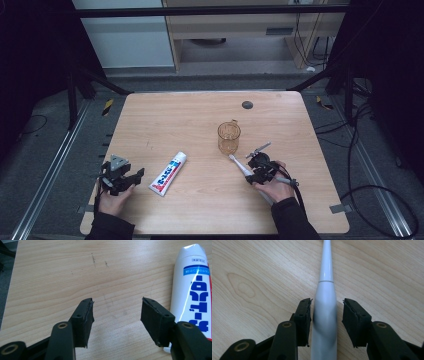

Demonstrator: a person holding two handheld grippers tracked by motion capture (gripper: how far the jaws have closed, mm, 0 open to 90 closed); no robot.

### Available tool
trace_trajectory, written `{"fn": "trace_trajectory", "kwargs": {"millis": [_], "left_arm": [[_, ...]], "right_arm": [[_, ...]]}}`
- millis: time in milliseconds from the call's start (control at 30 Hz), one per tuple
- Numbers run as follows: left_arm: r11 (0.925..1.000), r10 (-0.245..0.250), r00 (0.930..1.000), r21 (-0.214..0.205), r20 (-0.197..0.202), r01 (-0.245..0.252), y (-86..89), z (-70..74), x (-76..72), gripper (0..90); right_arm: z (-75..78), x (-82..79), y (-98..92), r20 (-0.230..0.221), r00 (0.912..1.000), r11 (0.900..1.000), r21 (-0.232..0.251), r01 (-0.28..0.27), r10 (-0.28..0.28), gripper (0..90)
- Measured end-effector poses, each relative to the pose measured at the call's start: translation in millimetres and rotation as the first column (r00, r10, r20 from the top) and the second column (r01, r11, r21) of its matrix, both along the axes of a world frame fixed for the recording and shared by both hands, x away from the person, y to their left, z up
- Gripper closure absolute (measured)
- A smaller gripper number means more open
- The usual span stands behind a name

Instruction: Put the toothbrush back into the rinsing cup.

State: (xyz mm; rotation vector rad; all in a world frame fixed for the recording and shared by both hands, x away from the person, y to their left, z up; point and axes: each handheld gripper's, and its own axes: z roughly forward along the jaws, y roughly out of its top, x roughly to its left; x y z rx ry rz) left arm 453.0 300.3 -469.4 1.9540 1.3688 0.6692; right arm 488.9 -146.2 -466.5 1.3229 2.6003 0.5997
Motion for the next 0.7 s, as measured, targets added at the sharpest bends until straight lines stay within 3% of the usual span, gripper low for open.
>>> {"fn": "trace_trajectory", "kwargs": {"millis": [700], "left_arm": [[1.0000,-0.001,1.0000,0.003,-0.002,0.001,-0.6,-0.3,0.3,42.6]], "right_arm": [[-5.3,2.3,3.6,-0.027,0.9996,0.9996,-0.029,0.004,-0.005,66.5]]}}
